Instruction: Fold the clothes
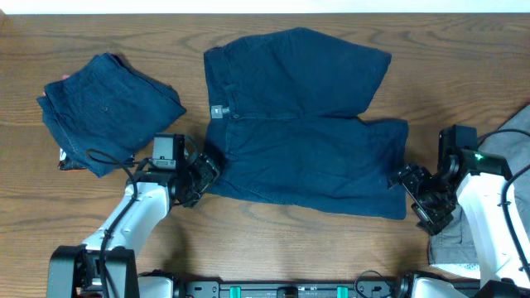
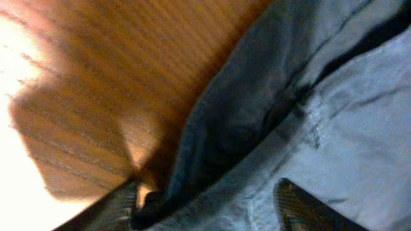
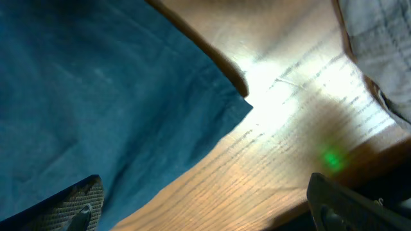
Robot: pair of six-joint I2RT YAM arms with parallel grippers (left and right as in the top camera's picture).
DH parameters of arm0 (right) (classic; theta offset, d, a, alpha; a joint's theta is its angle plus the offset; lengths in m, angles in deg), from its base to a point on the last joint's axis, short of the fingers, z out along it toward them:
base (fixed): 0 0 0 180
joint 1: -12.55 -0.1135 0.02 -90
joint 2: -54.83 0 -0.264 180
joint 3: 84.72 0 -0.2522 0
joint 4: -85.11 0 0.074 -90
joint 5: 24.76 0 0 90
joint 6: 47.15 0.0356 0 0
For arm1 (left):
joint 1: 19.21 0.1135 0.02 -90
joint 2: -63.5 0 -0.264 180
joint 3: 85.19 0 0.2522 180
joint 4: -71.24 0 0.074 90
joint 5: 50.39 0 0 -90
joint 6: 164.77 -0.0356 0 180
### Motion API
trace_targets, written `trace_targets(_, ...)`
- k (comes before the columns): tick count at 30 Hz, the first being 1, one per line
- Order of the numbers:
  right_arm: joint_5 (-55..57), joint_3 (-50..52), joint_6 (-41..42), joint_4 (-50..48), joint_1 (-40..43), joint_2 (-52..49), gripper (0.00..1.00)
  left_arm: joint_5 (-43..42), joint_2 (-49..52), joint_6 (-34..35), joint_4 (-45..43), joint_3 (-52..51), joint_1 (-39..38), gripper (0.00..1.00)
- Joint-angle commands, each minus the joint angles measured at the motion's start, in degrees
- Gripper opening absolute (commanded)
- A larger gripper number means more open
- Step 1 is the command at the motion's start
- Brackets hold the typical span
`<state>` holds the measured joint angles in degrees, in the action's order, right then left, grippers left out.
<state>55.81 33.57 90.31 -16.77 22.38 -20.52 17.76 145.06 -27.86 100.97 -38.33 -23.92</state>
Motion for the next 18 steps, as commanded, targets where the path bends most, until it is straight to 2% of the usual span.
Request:
trace_targets(1, -0.46, 2.16, 2.47, 0.07, 0.24, 0.46, 0.99, 1.42, 0.83, 0.37, -0.20, -1.42, -0.42, 0.36)
trace_targets(3, -0.48, 3.43, 2.93, -0.17, 0.24, 0.46, 0.99, 1.36, 0.83, 0.37, -0.24, -1.42, -0.42, 0.22)
trace_targets(6, -0.74, 5.42, 3.34, -0.59, 0.24, 0.46, 0.99, -0.94, 0.83, 0.35, 0.07, -1.42, -0.42, 0.10)
trace_targets(13, -1.77, 8.15, 3.32, -1.05, 0.22, 0.46, 0.99, -2.80, 0.68, 0.11, 2.51, -1.38, -0.42, 0.06)
trace_targets(18, -4.63, 11.52, 3.32, -6.73, 0.22, 0.46, 0.99, -3.02, 0.68, -1.99, 6.60, -1.38, -0.42, 0.06)
